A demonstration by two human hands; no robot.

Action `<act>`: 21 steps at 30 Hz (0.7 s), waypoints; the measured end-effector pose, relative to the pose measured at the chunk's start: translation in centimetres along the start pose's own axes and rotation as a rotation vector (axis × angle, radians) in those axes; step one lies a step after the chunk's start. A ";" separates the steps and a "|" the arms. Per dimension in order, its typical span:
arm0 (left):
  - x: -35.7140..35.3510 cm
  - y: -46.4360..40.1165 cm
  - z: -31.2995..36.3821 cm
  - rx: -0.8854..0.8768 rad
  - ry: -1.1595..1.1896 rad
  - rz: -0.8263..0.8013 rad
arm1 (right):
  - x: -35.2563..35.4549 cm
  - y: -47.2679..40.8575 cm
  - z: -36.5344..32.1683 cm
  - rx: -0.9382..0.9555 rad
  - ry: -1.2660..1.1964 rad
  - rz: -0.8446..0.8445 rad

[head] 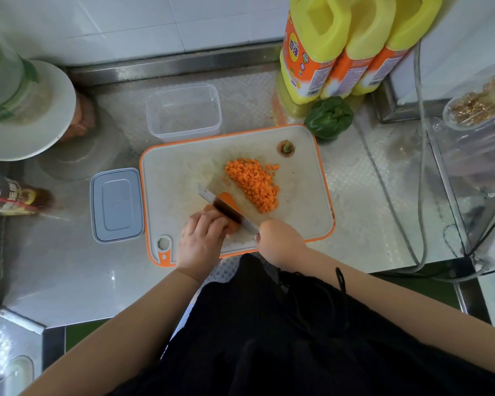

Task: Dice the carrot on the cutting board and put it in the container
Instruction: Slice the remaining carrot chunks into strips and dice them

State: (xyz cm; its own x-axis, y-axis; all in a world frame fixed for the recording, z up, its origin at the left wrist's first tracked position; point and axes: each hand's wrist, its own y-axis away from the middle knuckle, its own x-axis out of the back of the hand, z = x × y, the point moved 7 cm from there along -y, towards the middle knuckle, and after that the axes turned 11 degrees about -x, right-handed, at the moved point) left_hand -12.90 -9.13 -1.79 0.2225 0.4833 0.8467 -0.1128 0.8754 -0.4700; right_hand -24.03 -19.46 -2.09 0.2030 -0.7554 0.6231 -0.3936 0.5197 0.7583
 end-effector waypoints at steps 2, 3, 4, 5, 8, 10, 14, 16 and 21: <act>0.0 0.1 -0.1 0.017 -0.021 0.011 | 0.2 0.0 0.1 0.001 -0.048 0.011; 0.0 0.1 -0.2 0.027 -0.025 0.020 | 0.4 0.0 0.2 0.000 -0.061 0.022; 0.1 0.1 -0.1 0.036 -0.026 0.029 | 0.7 0.1 0.2 0.001 -0.067 0.038; 0.1 0.1 -0.1 0.040 -0.025 0.038 | 1.1 0.2 0.1 0.007 -0.064 0.054; 0.1 0.2 -0.3 0.037 -0.002 0.045 | 1.6 0.8 -0.3 0.039 -0.027 0.082; -0.1 0.3 -0.4 0.045 0.003 0.036 | 1.2 1.2 -0.6 0.056 0.003 0.086; -0.4 0.3 -0.4 0.117 0.004 0.008 | 0.2 2.0 -1.1 0.052 0.002 0.090; -0.6 0.5 -0.4 0.134 -0.002 0.004 | 0.1 2.2 -1.2 0.052 0.000 0.082; -1.3 0.9 -0.7 0.143 -0.009 0.003 | 0.2 2.1 -1.7 0.057 0.017 0.073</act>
State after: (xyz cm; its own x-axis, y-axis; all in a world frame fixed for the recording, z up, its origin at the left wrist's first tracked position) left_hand -12.56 -8.96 -3.47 0.2135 0.4853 0.8479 -0.2508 0.8660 -0.4325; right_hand -23.29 -17.81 -0.01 0.1865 -0.7092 0.6800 -0.4581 0.5495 0.6987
